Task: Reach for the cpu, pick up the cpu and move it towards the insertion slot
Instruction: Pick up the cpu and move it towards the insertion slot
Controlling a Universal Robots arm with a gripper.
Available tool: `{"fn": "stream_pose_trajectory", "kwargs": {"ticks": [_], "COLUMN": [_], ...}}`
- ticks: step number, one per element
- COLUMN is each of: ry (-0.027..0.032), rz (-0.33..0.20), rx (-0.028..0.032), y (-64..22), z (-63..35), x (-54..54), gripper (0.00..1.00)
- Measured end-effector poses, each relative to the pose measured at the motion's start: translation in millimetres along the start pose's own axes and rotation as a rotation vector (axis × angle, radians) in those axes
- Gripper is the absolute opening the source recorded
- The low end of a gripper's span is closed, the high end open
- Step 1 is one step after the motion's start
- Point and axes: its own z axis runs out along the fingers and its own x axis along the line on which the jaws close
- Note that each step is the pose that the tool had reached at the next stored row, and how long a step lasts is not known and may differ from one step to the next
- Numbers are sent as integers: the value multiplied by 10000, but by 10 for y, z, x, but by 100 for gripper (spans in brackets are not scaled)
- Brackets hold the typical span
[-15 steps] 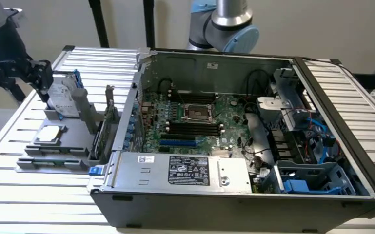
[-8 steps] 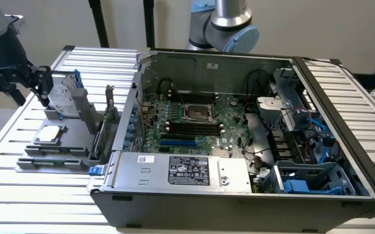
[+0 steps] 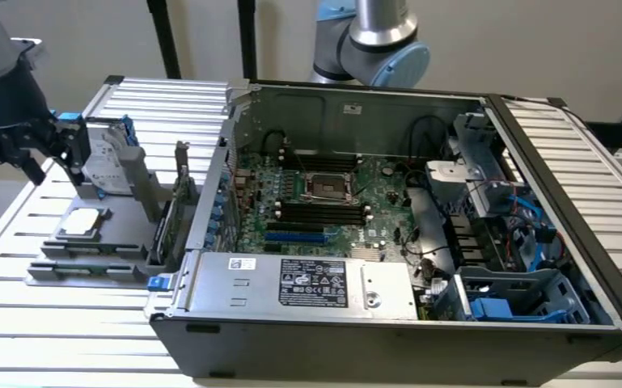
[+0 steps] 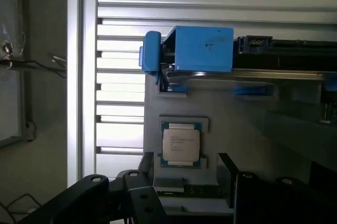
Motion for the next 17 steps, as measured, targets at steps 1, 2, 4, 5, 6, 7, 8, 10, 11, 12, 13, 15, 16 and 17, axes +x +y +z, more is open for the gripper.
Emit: {"fn": "stream_pose_trajectory", "kwargs": {"ticks": [1,2,4,5,6,7,8,10,11,12,13,15,16,17], "ry": [0,-1,-1,-2,-2,-2,-2,-3,-4,-5,-6,-6,-7,-7], "rz": [0,0,0,0,0,0,1,6,11,18,28,47,57,69], "rx": [0,-1,-1,-2,-1,-3,-5,-17,-27,-41,-59,-109,-136,-160], "y": [-10,-22,-45,-56,-68,-83,-97,-123,-133,-143,-152,-166,-171,-175], "z": [18,36,72,90,108,126,143,180,197,215,234,267,283,300], "x": [0,0,0,0,1,1,1,1,1,1,2,2,2,2], "gripper": [60,60,60,60,60,60,60,60,60,60,60,60,60,60]}}
